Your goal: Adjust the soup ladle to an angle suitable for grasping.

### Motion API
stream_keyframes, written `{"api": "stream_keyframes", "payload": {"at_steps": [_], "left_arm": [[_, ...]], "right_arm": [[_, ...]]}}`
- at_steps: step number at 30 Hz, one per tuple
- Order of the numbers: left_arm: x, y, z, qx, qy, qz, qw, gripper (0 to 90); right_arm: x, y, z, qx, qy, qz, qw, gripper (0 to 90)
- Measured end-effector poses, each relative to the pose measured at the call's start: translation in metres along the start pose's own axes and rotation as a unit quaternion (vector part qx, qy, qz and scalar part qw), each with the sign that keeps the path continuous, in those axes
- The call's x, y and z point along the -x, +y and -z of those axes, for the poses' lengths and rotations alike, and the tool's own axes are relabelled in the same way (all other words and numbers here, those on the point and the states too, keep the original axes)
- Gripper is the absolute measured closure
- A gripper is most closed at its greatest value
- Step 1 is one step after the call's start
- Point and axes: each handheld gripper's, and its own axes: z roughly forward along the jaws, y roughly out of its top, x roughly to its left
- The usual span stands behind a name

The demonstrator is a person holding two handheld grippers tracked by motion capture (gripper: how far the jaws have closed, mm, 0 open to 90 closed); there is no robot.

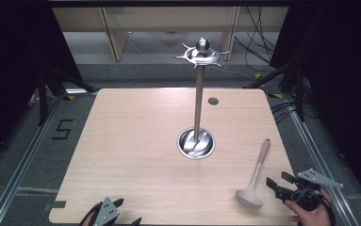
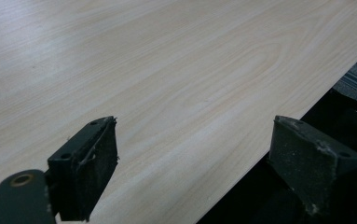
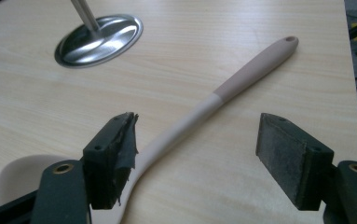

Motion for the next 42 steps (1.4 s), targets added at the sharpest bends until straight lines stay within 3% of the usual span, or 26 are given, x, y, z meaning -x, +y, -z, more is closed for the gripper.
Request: {"api": "stream_keyframes", "payload": {"at_steps": [1,2,4,6,7,8,9,11,12,14,16,17,18,19,20,23,26,27,29,30,31,35,36,40,41,42], "left_arm": [[0.0,0.0,-0.001,0.001,-0.001,-0.002,1.0,14.9],[-0.001,0.0,0.0,-0.01,0.005,-0.012,0.9999,14.9],[-0.002,0.0,0.001,-0.017,0.006,-0.02,0.9996,14.9],[-0.002,0.0,0.001,-0.017,0.006,-0.018,0.9997,14.9],[-0.002,0.0,0.0,-0.011,0.006,-0.015,0.9998,14.9],[0.0,0.0,0.0,-0.006,0.003,-0.006,1.0,14.9],[-0.002,0.0,0.001,-0.015,0.008,-0.017,0.9997,14.9],[-0.002,0.0,0.002,-0.014,0.004,-0.019,0.9997,14.9],[0.0,0.0,0.0,-0.001,0.0,-0.001,1.0,14.9],[0.0,0.0,0.0,-0.001,-0.001,0.001,1.0,14.9],[0.0,0.0,0.0,0.0,0.0,-0.006,1.0,14.9],[-0.003,0.001,0.002,-0.015,0.004,-0.026,0.9996,14.9],[-0.002,0.0,0.002,-0.011,0.004,-0.017,0.9998,14.9],[0.0,0.001,0.001,-0.003,0.003,-0.007,1.0,14.9],[-0.001,0.001,0.001,-0.008,0.006,-0.015,0.9998,14.9],[0.001,0.001,0.0,-0.006,0.002,-0.014,0.9999,14.9],[0.001,0.001,-0.001,-0.007,-0.001,-0.006,1.0,14.9],[-0.001,0.001,-0.001,-0.012,0.002,-0.013,0.9998,14.9],[0.001,0.001,0.0,-0.001,-0.002,-0.004,1.0,14.9],[-0.001,0.001,0.0,-0.009,-0.001,-0.017,0.9998,14.9],[-0.001,0.0,0.0,-0.005,0.004,-0.006,1.0,14.9],[-0.004,0.0,0.002,-0.013,0.001,-0.017,0.9998,14.9],[-0.003,0.0,0.001,-0.008,0.001,-0.015,0.9999,14.9],[-0.001,0.0,0.0,-0.009,0.003,-0.007,0.9999,14.9],[-0.002,0.0,0.001,-0.015,-0.001,-0.011,0.9998,14.9],[-0.002,0.0,0.002,-0.019,-0.002,-0.017,0.9997,14.9]], "right_arm": [[0.001,0.003,-0.004,0.001,-0.005,0.034,0.9994,29.9],[0.0,0.005,-0.006,-0.001,-0.007,0.041,0.9991,30.2],[-0.004,0.011,-0.008,-0.016,-0.007,0.036,0.9992,30.4],[-0.003,0.018,-0.012,-0.023,-0.012,0.052,0.9983,30.4],[-0.006,0.021,-0.013,-0.032,-0.012,0.036,0.9988,30.4],[-0.006,0.024,-0.015,-0.034,-0.015,0.036,0.9987,30.4],[-0.006,0.027,-0.018,-0.035,-0.02,0.042,0.9983,30.0],[-0.007,0.033,-0.023,-0.044,-0.024,0.039,0.998,25.8],[-0.007,0.036,-0.026,-0.047,-0.027,0.038,0.9978,24.7],[-0.008,0.041,-0.031,-0.05,-0.031,0.051,0.997,23.0],[-0.01,0.045,-0.036,-0.062,-0.032,0.047,0.9964,20.6],[-0.01,0.048,-0.044,-0.074,-0.032,0.067,0.9945,17.2],[-0.01,0.048,-0.044,-0.074,-0.032,0.067,0.9945,17.2],[-0.007,0.049,-0.046,-0.075,-0.031,0.082,0.9933,17.5],[-0.01,0.052,-0.05,-0.106,-0.043,0.057,0.9919,19.4],[-0.009,0.055,-0.054,-0.129,-0.051,0.037,0.9897,21.6],[-0.002,0.06,-0.062,-0.139,-0.054,0.041,0.9879,24.0],[-0.001,0.062,-0.065,-0.151,-0.056,0.023,0.9867,25.8],[0.001,0.062,-0.067,-0.152,-0.05,0.023,0.9868,26.5],[0.004,0.061,-0.071,-0.153,-0.052,0.037,0.9861,27.3],[0.004,0.061,-0.073,-0.157,-0.058,0.035,0.9852,28.4],[0.007,0.068,-0.077,-0.185,-0.071,0.048,0.979,32.9],[0.003,0.069,-0.078,-0.19,-0.074,0.031,0.9784,33.1],[0.004,0.074,-0.084,-0.204,-0.062,0.042,0.976,34.4],[0.002,0.075,-0.086,-0.22,-0.065,0.039,0.9726,35.0],[0.003,0.077,-0.088,-0.227,-0.06,0.044,0.9711,35.4]]}}
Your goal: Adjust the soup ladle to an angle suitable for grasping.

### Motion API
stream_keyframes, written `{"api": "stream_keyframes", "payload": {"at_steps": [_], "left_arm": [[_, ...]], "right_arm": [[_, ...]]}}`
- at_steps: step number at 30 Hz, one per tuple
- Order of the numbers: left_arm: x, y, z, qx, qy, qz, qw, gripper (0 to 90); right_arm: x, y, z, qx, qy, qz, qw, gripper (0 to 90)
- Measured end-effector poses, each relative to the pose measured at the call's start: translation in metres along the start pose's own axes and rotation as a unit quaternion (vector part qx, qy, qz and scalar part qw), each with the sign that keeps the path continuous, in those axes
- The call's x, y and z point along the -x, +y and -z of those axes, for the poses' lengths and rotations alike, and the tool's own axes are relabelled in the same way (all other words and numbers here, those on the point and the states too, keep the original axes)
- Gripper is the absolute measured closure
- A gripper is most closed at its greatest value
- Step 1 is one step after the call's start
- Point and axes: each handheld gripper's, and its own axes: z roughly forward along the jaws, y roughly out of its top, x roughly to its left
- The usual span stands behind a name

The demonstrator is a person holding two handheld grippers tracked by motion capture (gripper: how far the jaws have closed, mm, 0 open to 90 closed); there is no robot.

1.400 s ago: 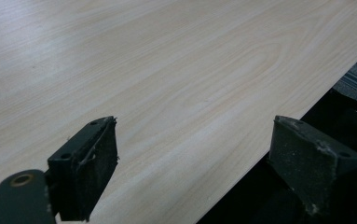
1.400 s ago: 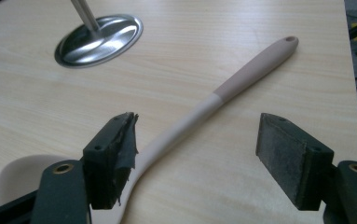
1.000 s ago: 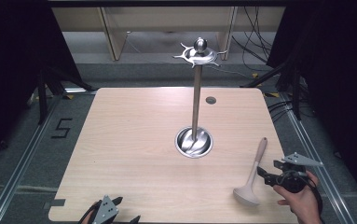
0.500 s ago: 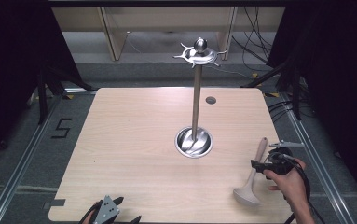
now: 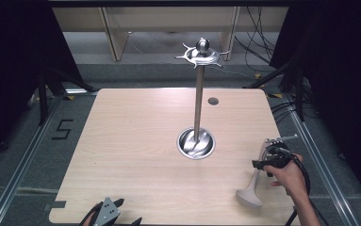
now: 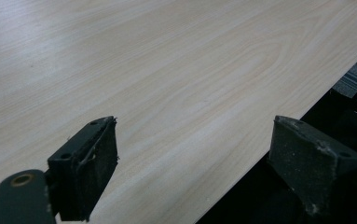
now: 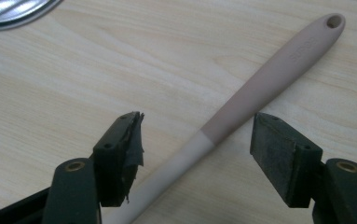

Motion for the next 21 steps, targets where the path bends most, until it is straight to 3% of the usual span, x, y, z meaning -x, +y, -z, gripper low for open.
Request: {"api": "stream_keyframes", "payload": {"at_steps": [1,4,5,7,10,11,12,13,14,15,16,17,18,20,21], "left_arm": [[0.0,0.0,-0.001,0.005,0.0,0.004,1.0,14.9],[0.0,0.0,-0.002,0.008,0.004,0.012,0.9999,14.9],[-0.001,0.0,-0.002,0.004,0.006,0.007,0.9999,14.9],[0.001,-0.001,-0.003,0.015,0.002,0.017,0.9997,14.9],[0.001,-0.001,-0.002,0.014,0.002,0.013,0.9998,14.9],[0.0,0.0,-0.001,0.009,0.002,0.007,0.9999,14.9],[0.001,-0.001,-0.002,0.013,0.003,0.014,0.9998,14.9],[0.001,0.0,-0.002,0.009,0.003,0.014,0.9999,14.9],[0.0,0.0,-0.002,0.005,0.006,0.002,1.0,14.9],[0.0,0.0,-0.002,0.005,0.006,0.002,1.0,14.9],[0.001,0.0,-0.002,0.01,0.003,0.011,0.9999,14.9],[0.002,0.0,-0.003,0.016,0.0,0.011,0.9998,14.9],[-0.001,0.0,-0.002,0.005,0.004,-0.007,1.0,14.9],[0.001,0.0,-0.002,0.01,0.003,0.014,0.9999,14.9],[0.001,0.0,-0.002,0.009,0.003,0.012,0.9999,14.9]], "right_arm": [[-0.001,0.004,0.0,-0.022,-0.001,-0.014,0.9997,36.5],[0.001,0.008,0.0,-0.032,-0.007,-0.011,0.9994,37.2],[0.002,0.01,0.0,-0.041,-0.009,-0.01,0.9991,37.1],[0.005,0.013,0.0,-0.039,-0.005,-0.021,0.999,37.1],[0.008,0.015,-0.005,-0.05,-0.008,-0.032,0.9982,37.2],[0.005,0.014,-0.006,-0.05,-0.011,-0.046,0.9976,38.2],[0.005,0.014,-0.007,-0.051,0.001,-0.042,0.9978,38.5],[0.011,0.014,-0.01,-0.053,-0.012,-0.001,0.9985,38.5],[0.008,0.015,-0.013,-0.069,-0.009,-0.024,0.9973,39.3],[0.008,0.015,-0.013,-0.069,-0.009,-0.024,0.9973,39.3],[0.005,0.015,-0.014,-0.079,-0.009,-0.053,0.9955,39.6],[0.006,0.015,-0.014,-0.086,-0.01,-0.053,0.9948,41.0],[0.006,0.015,-0.014,-0.086,-0.007,-0.055,0.9948,41.8],[0.003,0.014,-0.015,-0.089,-0.005,-0.053,0.9946,41.8],[0.002,0.013,-0.015,-0.092,0.0,-0.052,0.9944,41.8]]}}
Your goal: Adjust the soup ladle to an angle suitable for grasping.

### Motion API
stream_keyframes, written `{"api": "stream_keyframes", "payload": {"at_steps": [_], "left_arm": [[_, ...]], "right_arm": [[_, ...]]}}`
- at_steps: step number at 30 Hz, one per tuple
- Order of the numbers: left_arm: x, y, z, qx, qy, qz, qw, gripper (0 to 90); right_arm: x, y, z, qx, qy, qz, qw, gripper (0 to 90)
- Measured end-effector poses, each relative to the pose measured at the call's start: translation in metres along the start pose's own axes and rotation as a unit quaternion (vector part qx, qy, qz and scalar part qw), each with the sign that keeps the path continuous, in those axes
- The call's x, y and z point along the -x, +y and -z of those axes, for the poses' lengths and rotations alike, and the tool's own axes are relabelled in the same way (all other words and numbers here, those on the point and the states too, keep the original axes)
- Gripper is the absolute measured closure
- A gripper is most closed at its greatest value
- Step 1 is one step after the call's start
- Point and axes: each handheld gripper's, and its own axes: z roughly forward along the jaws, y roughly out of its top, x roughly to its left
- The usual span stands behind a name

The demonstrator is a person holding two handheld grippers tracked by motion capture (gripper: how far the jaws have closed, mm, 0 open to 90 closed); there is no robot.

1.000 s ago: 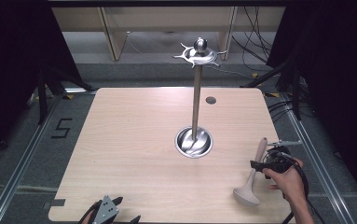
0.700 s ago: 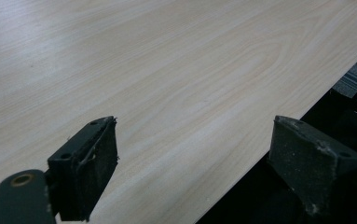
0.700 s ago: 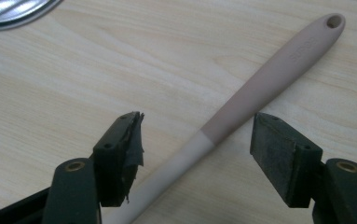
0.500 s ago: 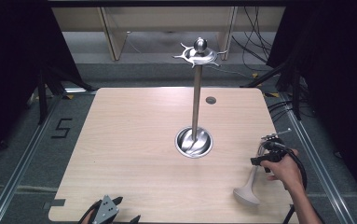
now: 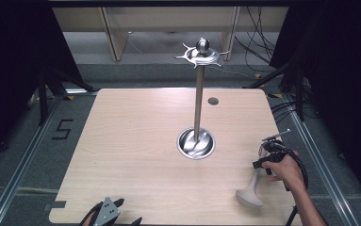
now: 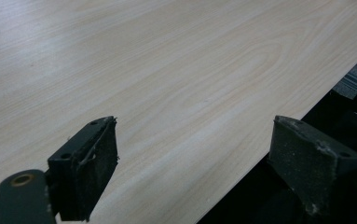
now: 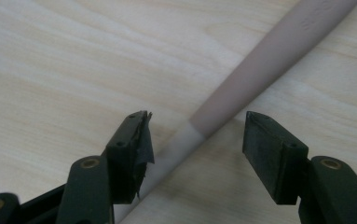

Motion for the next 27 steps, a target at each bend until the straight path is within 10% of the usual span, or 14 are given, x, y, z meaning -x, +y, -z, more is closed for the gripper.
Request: {"api": "stream_keyframes", "payload": {"at_steps": [4,5,27], "left_arm": [[0.0,0.0,0.0,-0.004,0.003,-0.008,1.0,14.9],[0.001,0.0,-0.001,-0.001,0.001,-0.003,1.0,14.9],[0.0,0.001,0.001,-0.003,-0.004,-0.007,1.0,14.9]], "right_arm": [[-0.005,0.0,-0.004,-0.01,-0.011,-0.023,0.9996,43.3],[0.001,0.001,-0.005,-0.003,-0.007,0.012,0.9999,44.0],[-0.031,0.021,-0.019,0.009,0.008,0.061,0.9981,68.2]]}}
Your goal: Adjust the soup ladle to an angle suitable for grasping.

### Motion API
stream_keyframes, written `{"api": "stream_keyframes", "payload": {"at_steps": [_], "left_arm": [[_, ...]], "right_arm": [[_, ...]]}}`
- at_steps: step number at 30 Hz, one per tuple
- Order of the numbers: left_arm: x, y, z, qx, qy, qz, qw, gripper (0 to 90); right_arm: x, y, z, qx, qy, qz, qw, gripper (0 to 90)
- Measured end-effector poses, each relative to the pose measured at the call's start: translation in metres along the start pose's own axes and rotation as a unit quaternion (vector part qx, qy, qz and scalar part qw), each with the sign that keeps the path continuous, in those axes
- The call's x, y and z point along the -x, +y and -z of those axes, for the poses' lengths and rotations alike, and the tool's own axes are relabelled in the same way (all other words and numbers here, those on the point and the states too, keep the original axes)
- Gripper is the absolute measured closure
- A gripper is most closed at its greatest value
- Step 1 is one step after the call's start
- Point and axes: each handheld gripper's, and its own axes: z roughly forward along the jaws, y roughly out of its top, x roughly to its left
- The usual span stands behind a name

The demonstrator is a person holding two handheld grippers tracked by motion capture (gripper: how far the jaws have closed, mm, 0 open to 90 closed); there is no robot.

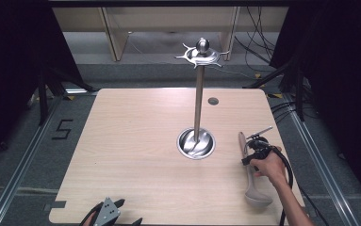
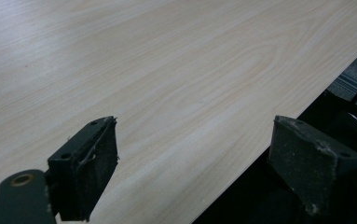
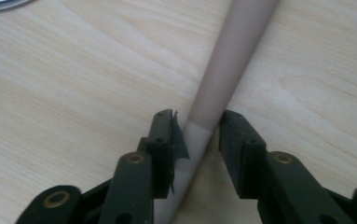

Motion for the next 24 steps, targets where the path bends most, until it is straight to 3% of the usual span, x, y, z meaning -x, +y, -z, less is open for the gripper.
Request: {"api": "stream_keyframes", "payload": {"at_steps": [1,5,7,8,9,11,13,14,15,17,18,19,22,23,24], "left_arm": [[0.002,0.0,-0.001,0.013,-0.005,0.011,0.9998,14.9],[0.0,0.0,0.0,-0.001,0.001,-0.001,1.0,14.9],[0.002,0.0,-0.001,0.007,-0.004,0.009,0.9999,14.9],[0.002,0.0,-0.001,0.015,-0.007,0.006,0.9998,14.9],[0.002,0.0,-0.001,0.014,-0.005,0.006,0.9999,14.9],[-0.001,0.0,0.0,-0.001,0.0,-0.009,1.0,14.9],[0.0,0.0,0.0,0.001,0.0,0.001,1.0,14.9],[0.002,0.0,-0.001,0.014,-0.006,0.008,0.9999,14.9],[0.001,0.0,-0.001,0.013,-0.007,0.004,0.9999,14.9],[0.0,0.0,0.0,0.006,-0.003,-0.004,1.0,14.9],[0.001,0.0,-0.001,0.013,-0.007,0.005,0.9999,14.9],[-0.001,0.0,0.0,-0.001,-0.001,-0.009,1.0,14.9],[-0.001,0.0,-0.001,0.001,0.002,-0.001,1.0,14.9],[-0.001,0.0,-0.001,0.001,0.002,-0.001,1.0,14.9],[-0.001,0.0,0.0,0.001,0.003,-0.001,1.0,14.9]], "right_arm": [[-0.001,0.0,0.0,0.0,0.005,0.0,1.0,70.1],[0.0,0.0,0.004,-0.001,0.01,0.006,0.9999,75.1],[0.0,0.0,0.005,0.005,0.016,0.005,0.9999,75.9],[0.0,0.0,0.007,0.006,0.026,0.003,0.9996,76.7],[0.0,-0.001,0.009,0.013,0.023,0.004,0.9997,77.1],[0.001,-0.002,0.012,0.023,0.025,0.003,0.9994,77.2],[0.002,-0.003,0.015,0.029,0.03,0.002,0.9991,77.2],[0.003,-0.004,0.016,0.029,0.03,0.004,0.9991,77.3],[0.005,-0.004,0.016,0.044,0.028,0.018,0.9985,77.3],[0.005,-0.005,0.021,0.049,0.037,0.01,0.9981,77.4],[0.007,-0.006,0.022,0.068,0.038,0.033,0.9964,77.5],[0.007,-0.008,0.029,0.073,0.037,0.026,0.9963,77.5],[0.006,-0.01,0.036,0.082,0.043,0.025,0.9954,77.5],[0.01,-0.012,0.039,0.098,0.05,0.047,0.9928,77.5],[0.009,-0.013,0.043,0.095,0.055,0.044,0.9929,77.6]]}}
